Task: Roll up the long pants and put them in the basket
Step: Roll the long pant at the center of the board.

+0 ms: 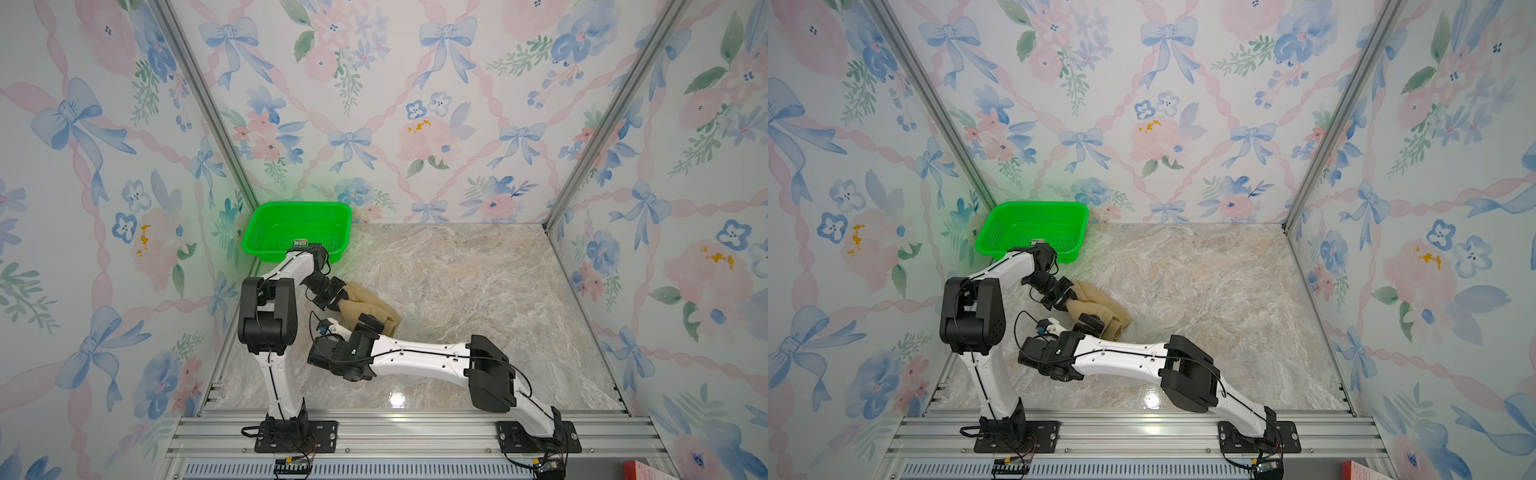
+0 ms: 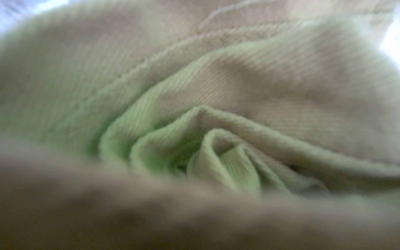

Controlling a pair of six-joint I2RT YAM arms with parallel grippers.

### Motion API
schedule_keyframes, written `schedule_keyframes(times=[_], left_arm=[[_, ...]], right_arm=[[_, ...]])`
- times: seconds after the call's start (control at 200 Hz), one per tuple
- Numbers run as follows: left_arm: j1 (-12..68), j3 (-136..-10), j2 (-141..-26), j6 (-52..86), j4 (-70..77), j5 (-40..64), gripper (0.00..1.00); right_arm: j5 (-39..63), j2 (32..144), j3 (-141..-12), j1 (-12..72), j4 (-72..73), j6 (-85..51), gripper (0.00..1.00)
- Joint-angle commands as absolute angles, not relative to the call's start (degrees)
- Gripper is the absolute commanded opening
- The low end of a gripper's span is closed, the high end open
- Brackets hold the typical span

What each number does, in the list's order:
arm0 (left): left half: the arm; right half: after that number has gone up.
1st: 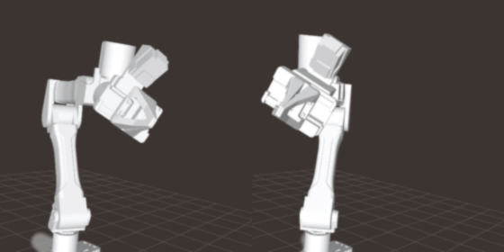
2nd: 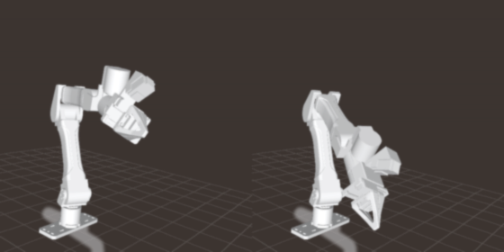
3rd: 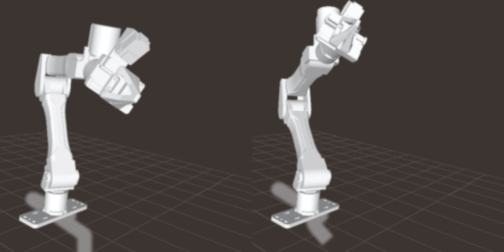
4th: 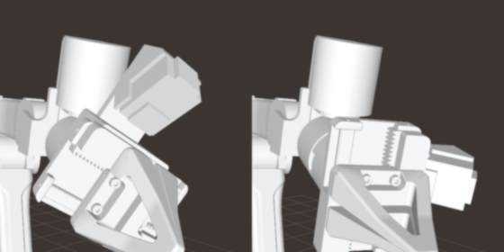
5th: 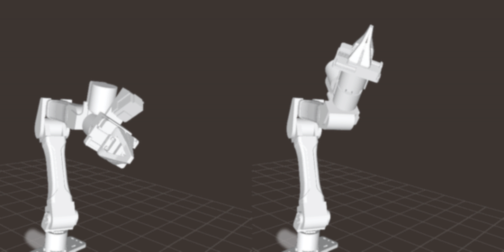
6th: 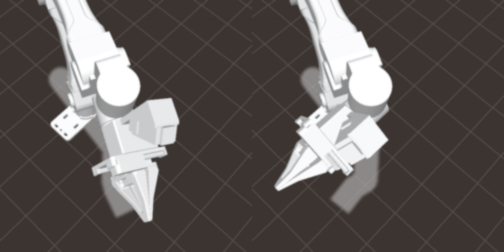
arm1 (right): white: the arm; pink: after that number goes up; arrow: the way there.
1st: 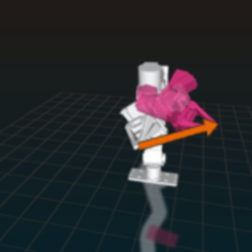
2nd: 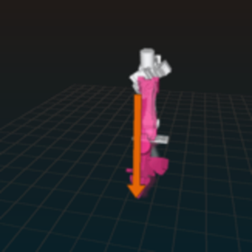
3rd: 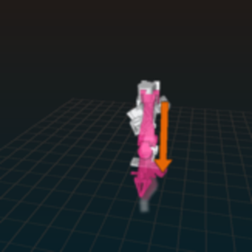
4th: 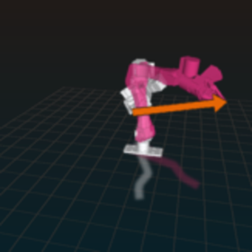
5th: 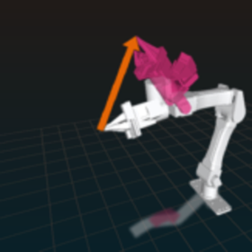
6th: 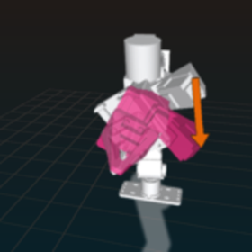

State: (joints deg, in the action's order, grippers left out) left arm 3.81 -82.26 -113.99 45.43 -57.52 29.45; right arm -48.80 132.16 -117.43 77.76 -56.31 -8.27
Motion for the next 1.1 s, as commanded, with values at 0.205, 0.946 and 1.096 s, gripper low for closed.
schedule_keyframes(times=[0.205,0.946,1.096], left_arm=[[3.6,-80.3,-116.5,45.6,-61.1,32.7,0.0],[2.9,-74.7,-115.9,44.9,-57.7,36.0,0.0],[2.8,-72.5,-114.6,45.5,-56.1,36.7,0.0]], right_arm=[[-53.3,142.6,-122.5,75.0,-60.4,-6.3,1.0],[-57.1,144.3,-116.7,67.7,-55.2,0.1,1.0],[-55.4,145.0,-117.1,67.0,-55.2,1.2,0.81]])
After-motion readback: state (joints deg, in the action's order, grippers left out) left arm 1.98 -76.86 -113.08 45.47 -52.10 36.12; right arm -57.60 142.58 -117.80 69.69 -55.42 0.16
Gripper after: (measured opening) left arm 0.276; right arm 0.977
